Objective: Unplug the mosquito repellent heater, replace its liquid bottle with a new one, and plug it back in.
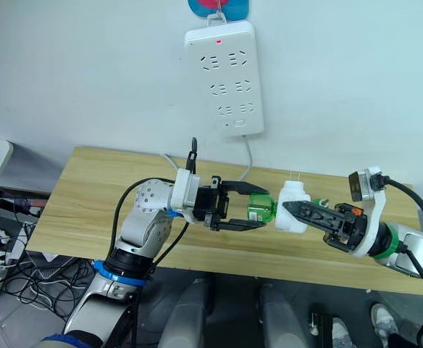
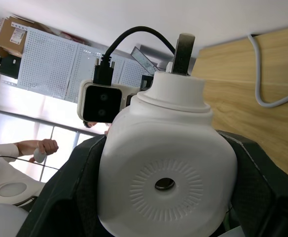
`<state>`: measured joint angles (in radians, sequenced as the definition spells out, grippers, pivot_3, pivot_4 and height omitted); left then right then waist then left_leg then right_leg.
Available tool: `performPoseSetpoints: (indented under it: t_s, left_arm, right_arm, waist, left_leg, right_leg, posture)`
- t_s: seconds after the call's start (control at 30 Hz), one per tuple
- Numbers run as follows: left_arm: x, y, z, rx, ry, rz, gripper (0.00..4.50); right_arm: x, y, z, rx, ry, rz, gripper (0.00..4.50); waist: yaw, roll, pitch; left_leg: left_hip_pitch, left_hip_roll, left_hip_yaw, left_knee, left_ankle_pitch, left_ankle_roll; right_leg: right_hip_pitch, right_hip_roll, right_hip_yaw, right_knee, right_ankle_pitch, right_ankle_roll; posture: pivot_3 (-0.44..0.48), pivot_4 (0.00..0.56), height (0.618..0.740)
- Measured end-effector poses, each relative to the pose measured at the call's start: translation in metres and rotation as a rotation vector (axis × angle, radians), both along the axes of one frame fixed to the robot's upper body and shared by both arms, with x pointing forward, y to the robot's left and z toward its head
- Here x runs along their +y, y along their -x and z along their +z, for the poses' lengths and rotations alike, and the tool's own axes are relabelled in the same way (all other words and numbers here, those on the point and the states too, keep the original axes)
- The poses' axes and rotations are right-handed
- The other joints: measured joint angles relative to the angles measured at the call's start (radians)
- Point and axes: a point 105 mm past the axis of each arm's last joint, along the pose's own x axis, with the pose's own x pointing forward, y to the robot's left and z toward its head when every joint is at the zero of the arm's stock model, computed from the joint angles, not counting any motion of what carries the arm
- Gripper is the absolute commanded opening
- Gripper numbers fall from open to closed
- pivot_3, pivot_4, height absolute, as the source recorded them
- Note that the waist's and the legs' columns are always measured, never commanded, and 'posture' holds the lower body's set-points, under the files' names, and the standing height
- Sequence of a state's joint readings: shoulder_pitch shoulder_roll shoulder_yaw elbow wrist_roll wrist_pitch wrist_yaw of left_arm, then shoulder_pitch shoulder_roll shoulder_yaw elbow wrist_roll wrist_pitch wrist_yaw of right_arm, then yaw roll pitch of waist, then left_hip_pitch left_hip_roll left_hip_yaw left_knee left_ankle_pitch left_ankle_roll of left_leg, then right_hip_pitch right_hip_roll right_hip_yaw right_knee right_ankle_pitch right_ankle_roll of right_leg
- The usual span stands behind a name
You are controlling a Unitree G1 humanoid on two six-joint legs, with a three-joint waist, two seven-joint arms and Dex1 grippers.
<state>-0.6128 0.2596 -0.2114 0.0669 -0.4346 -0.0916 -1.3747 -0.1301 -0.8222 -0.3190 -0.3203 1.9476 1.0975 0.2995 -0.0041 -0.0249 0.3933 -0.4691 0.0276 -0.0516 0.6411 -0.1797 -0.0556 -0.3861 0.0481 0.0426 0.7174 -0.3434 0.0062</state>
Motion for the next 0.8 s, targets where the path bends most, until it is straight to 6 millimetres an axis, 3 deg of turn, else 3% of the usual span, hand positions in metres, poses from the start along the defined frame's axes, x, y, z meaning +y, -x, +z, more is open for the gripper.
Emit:
performPoseSetpoints:
  t_s: [0.13, 0.4, 0.6, 0.8]
  left_arm:
    - [0.003, -0.002, -0.005, 0.037, -0.04, 0.007, 4.48]
    - [0.008, -0.001, -0.007, 0.054, -0.109, 0.027, 4.5]
    - [0.014, -0.008, -0.017, 0.035, -0.179, 0.098, 4.5]
    - [0.013, -0.018, -0.042, 0.008, -0.261, 0.176, 4.5]
  right_arm:
    - [-0.002, -0.001, -0.001, 0.007, 0.042, -0.017, 3.07]
    - [-0.005, -0.008, -0.006, 0.02, 0.16, -0.105, 3.07]
    - [-0.011, -0.014, -0.01, 0.022, 0.366, -0.202, 3.07]
    - [-0.019, -0.021, -0.013, 0.003, 0.653, -0.305, 3.07]
  waist:
    - [0.0, 0.0, 0.0]
    - [-0.001, 0.0, 0.0]
    - [-0.002, 0.0, 0.0]
    - [-0.005, 0.0, 0.0]
  left_leg:
    - [0.0, 0.0, 0.0, 0.0, 0.0, 0.0]
    - [0.0, 0.0, 0.0, 0.0, 0.0, 0.0]
    - [0.0, 0.0, 0.0, 0.0, 0.0, 0.0]
    - [0.0, 0.0, 0.0, 0.0, 0.0, 0.0]
  right_leg:
    - [0.0, 0.0, 0.0, 0.0, 0.0, 0.0]
    - [0.0, 0.0, 0.0, 0.0, 0.0, 0.0]
    - [0.0, 0.0, 0.0, 0.0, 0.0, 0.0]
    - [0.0, 0.0, 0.0, 0.0, 0.0, 0.0]
  posture:
    - [0.012, 0.375, 0.74]
    - [0.004, 0.375, 0.74]
    - [-0.01, 0.372, 0.74]
    - [-0.025, 0.37, 0.74]
